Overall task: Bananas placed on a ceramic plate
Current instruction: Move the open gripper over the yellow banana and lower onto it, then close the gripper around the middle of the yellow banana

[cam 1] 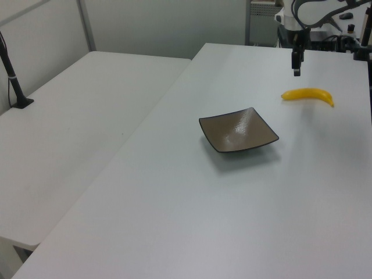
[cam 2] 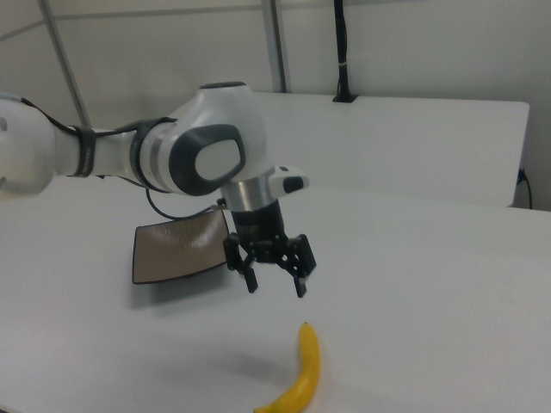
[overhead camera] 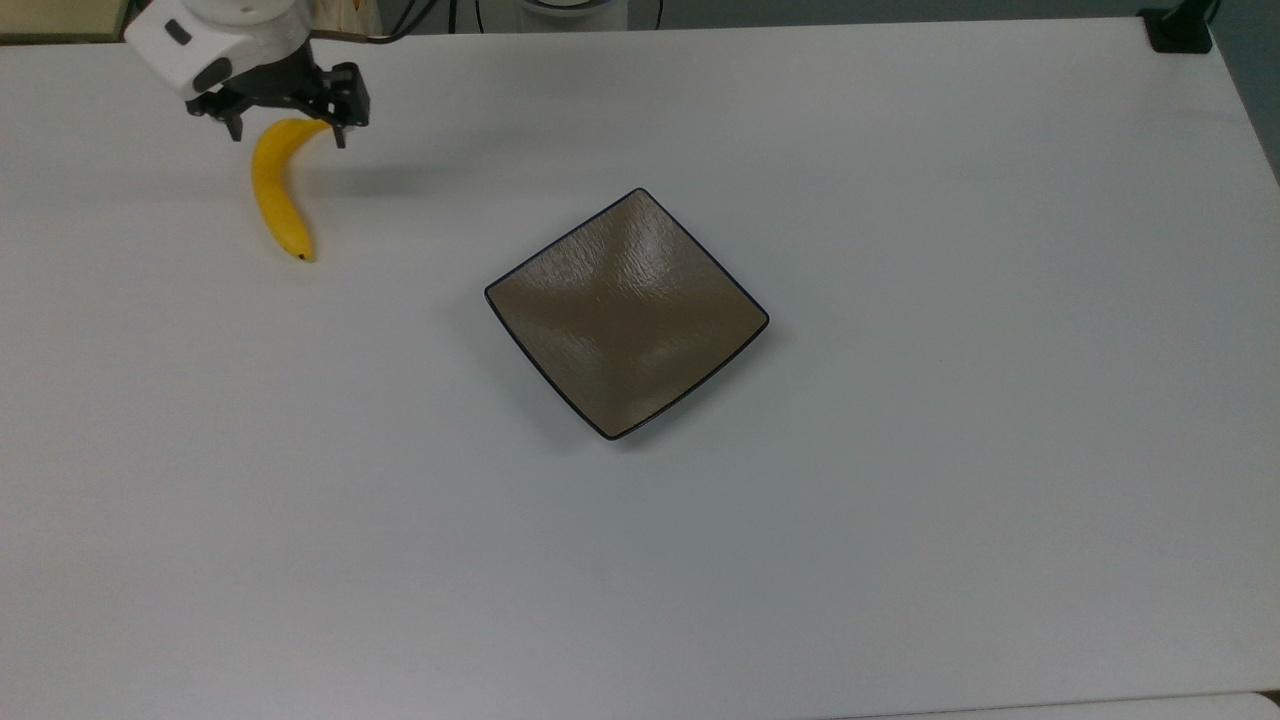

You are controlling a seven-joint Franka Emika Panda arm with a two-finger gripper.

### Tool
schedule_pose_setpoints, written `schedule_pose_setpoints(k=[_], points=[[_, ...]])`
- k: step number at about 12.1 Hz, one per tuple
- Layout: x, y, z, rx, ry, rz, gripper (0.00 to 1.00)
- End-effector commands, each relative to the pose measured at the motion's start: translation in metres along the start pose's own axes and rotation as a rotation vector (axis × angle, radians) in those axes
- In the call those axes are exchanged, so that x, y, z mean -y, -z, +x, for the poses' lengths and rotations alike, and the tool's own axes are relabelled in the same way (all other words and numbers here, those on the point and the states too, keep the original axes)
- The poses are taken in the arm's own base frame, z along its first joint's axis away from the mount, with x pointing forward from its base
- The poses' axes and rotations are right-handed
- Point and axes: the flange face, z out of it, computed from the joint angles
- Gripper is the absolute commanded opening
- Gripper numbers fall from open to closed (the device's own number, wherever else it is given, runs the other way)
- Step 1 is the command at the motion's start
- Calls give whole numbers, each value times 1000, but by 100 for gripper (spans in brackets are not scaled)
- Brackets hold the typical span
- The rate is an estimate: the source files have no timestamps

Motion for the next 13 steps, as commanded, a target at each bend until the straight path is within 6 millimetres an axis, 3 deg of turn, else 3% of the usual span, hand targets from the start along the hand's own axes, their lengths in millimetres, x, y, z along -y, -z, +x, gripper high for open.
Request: schedule_pose_setpoints(k=[1, 6, 8, 10, 11, 13], points=[[-30, -31, -8, 33, 107, -7, 100], [-62, -92, -11, 88, 182, 4, 100], [-57, -121, -9, 138, 223, 15, 100], [-55, -136, -8, 165, 234, 19, 100], [-54, -143, -7, 174, 239, 21, 93], [-53, -148, -5, 168, 247, 16, 26]])
